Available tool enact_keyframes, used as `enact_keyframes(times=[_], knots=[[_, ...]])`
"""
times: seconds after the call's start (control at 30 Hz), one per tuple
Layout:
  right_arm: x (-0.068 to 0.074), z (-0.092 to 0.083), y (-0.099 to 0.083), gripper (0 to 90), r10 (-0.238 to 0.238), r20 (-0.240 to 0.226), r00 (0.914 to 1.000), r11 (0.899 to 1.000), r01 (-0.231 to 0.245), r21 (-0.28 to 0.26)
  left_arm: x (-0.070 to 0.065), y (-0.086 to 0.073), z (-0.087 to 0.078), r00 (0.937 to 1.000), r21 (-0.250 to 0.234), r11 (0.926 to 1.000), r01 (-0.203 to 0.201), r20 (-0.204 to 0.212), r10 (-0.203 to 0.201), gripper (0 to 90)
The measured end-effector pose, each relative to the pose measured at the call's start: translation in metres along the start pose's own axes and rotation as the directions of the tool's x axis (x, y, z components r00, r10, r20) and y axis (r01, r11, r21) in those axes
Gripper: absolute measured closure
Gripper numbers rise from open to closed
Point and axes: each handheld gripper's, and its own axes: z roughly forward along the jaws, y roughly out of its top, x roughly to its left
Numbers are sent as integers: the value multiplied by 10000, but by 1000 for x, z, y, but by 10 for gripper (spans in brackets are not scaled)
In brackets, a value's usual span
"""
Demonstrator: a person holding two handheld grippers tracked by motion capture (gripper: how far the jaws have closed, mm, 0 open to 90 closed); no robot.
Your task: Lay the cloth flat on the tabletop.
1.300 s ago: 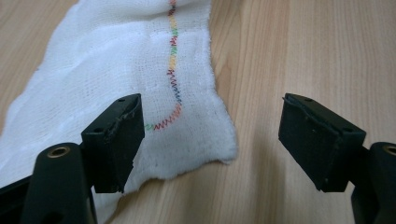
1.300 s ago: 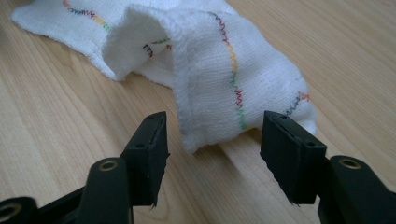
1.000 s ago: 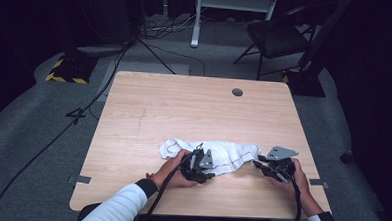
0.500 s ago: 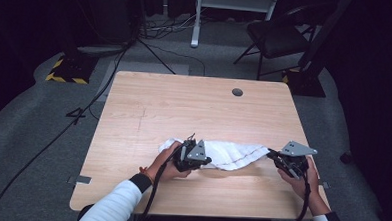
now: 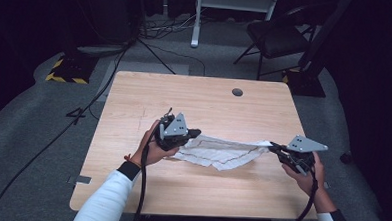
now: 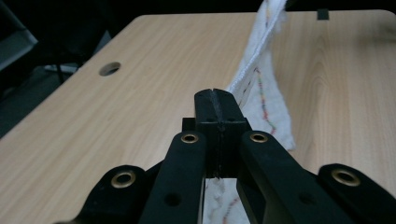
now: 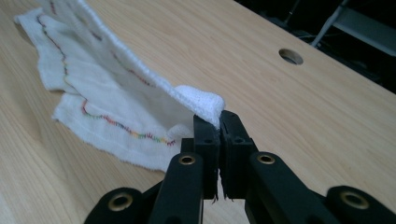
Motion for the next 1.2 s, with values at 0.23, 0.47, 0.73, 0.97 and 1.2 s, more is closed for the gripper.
enact_keyframes(times=[0.23, 0.47, 0.73, 0.97, 1.2], knots=[[5, -15, 23, 872, -294, -402, 9988, 9976, 268, -645, -1, 12, -26, 9991, -337, 9993, -146, -395, 132, 900], [15, -49, 48, 872, -732, -554, 9958, 9872, 644, -1461, -19, 36, -64, 9945, -470, 9966, -673, -831, 633, 900], [29, -82, 73, 873, -1148, -576, 9917, 9753, 1015, -1961, -37, 63, -99, 9883, -959, 9888, -1140, -1119, 1031, 900], [21, -75, 88, 873, -991, -374, 9944, 9777, 903, -1896, -17, 60, -87, 9882, -848, 9938, -720, -1414, 595, 900], [-9, -16, 94, 872, -386, -265, 9989, 9951, 360, -925, 26, 36, -45, 9853, -288, 9990, 349, -1661, -392, 900]])
